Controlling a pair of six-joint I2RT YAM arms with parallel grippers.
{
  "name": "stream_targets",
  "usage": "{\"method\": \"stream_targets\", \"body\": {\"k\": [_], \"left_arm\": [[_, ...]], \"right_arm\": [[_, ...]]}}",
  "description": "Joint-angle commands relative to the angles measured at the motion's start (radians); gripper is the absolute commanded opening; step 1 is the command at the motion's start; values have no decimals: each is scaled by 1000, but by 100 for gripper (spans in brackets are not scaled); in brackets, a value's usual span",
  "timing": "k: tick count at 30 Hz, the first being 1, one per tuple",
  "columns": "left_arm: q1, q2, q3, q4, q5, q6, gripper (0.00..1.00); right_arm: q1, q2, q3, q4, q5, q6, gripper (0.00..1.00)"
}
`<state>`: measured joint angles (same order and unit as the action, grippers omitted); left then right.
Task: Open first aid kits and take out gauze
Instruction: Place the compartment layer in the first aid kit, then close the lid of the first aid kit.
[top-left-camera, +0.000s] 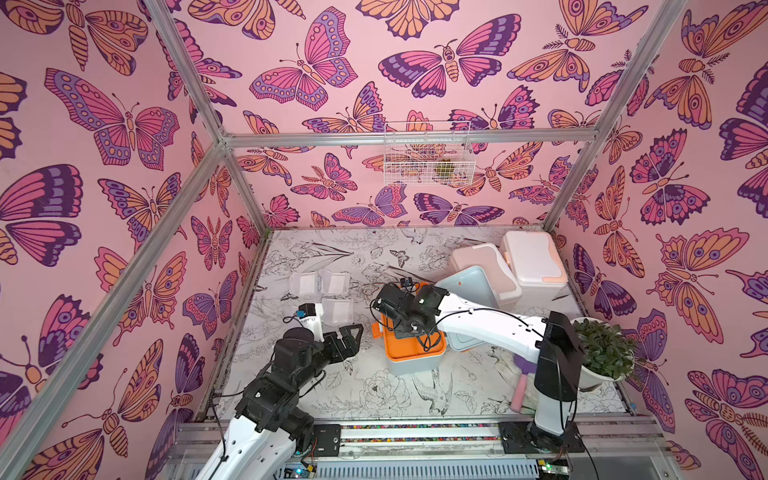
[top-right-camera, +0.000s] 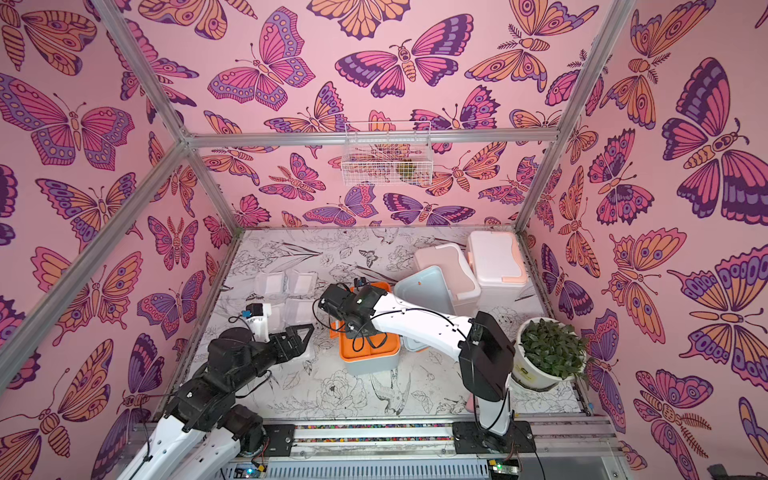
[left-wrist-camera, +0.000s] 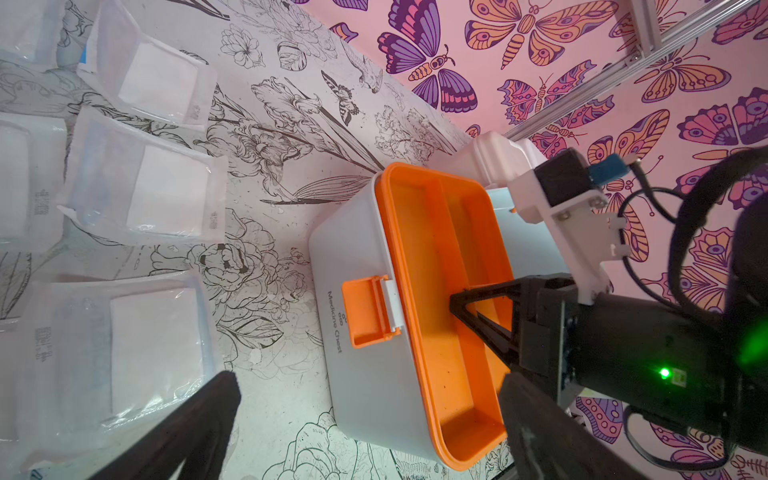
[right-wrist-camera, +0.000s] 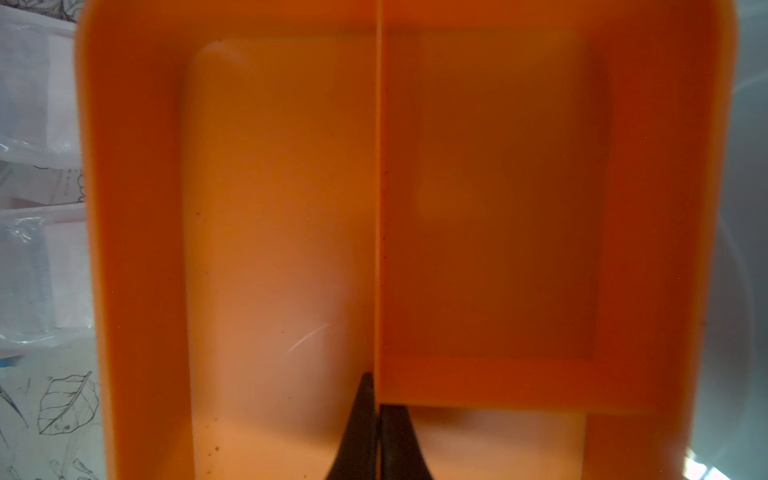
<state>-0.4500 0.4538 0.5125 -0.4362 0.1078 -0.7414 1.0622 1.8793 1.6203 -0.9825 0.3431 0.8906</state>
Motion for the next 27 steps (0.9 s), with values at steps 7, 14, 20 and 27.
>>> {"method": "stream_targets", "body": {"k": [7,14,20,27], "left_arm": [[7,18,-9,11,7,7,100],[7,25,-5,13,20,10,100],[7,96,37,34,58,24,100],[5,198,90,55,141,45,100]], "right_arm": [[2,29,-14,1,-30,3,0],[-7,-69,-17,-2,-21,-35,34],[-23,-214,-46,-3,26,-99,78],[-124,-489,-228,82,21,-229,100]]}}
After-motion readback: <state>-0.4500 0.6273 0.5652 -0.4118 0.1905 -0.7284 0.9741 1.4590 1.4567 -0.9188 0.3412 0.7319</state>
